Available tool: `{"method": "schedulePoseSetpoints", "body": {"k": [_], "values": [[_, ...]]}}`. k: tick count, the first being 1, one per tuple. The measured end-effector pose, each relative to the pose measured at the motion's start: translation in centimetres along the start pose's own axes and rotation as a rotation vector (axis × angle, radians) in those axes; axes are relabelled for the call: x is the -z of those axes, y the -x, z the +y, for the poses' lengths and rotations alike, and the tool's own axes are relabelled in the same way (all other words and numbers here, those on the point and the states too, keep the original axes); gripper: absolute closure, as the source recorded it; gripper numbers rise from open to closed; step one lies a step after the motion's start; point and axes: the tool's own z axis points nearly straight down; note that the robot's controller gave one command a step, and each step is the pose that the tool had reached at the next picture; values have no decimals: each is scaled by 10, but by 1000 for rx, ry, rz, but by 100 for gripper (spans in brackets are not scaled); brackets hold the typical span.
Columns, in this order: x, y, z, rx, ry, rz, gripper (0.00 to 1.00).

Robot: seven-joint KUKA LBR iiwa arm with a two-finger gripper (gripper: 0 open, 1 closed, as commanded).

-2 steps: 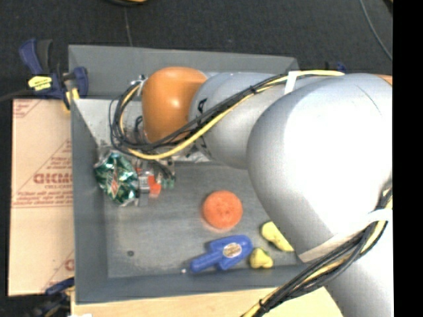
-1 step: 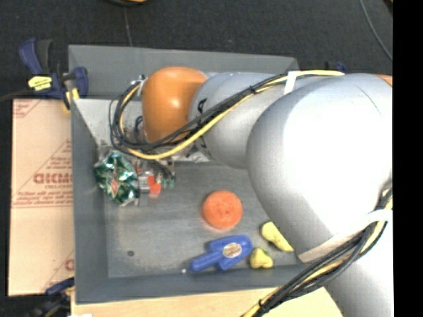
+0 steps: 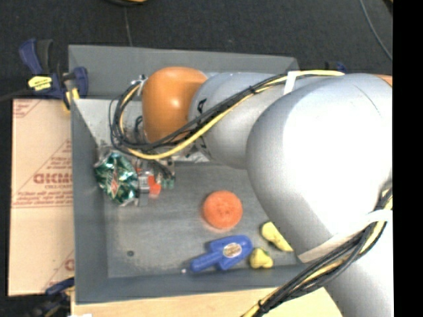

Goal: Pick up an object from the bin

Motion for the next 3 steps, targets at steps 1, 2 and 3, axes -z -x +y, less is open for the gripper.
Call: {"method": "schedulePoseSetpoints", "body": {"k": [1,2,3], "values": [[0,0,0,-1,0,0,100],[0,0,0,-2,0,0,100],[0,0,0,-3,0,0,100]]}}
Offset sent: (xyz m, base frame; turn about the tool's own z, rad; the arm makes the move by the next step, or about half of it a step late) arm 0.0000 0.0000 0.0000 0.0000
